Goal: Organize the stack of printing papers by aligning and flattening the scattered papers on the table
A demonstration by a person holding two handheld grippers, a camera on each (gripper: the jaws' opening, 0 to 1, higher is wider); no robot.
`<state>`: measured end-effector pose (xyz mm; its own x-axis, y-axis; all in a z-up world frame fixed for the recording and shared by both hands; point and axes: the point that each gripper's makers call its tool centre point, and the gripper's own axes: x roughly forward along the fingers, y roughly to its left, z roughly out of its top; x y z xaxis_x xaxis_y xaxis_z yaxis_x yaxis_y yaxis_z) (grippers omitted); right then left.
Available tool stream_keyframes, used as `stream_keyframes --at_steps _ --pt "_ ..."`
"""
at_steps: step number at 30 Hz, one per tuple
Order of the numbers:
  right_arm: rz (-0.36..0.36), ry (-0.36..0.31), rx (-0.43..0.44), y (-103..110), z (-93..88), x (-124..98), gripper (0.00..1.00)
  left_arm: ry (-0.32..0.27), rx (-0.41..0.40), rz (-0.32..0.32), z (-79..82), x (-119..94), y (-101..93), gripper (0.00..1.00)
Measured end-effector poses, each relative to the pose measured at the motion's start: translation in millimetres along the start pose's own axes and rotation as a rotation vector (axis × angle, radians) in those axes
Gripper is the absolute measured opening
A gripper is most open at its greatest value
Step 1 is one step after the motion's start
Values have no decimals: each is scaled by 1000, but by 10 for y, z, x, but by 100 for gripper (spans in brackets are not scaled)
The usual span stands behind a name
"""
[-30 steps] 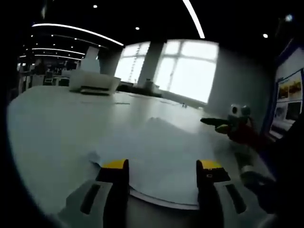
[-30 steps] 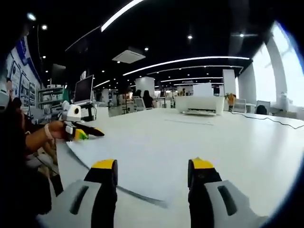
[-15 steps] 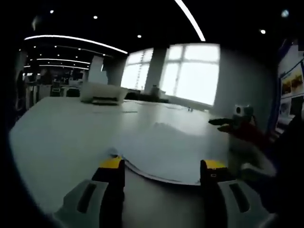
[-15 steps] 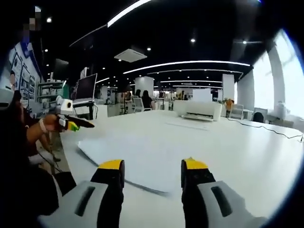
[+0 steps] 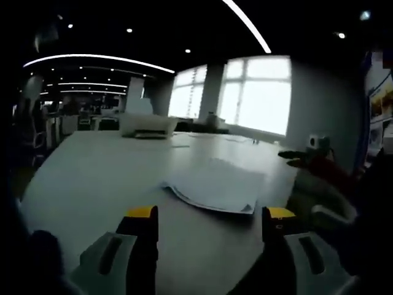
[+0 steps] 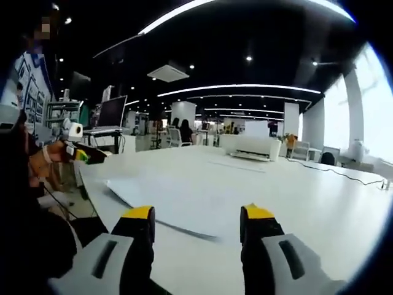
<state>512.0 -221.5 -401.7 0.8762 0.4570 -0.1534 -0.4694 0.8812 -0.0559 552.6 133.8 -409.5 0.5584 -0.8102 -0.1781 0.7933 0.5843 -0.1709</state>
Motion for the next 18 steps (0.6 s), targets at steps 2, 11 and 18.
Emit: stream_keyframes --at_steps 2,11,18 --pt "-2 -5 1 18 13 -54 52 -1 1 -3 1 -51 -46 72" --pt "-33 -31 2 82 85 -382 53 -4 8 28 13 -394 -201 72" --pt "-56 -52 -5 139 146 -484 53 -3 32 51 -7 -610 -303 74"
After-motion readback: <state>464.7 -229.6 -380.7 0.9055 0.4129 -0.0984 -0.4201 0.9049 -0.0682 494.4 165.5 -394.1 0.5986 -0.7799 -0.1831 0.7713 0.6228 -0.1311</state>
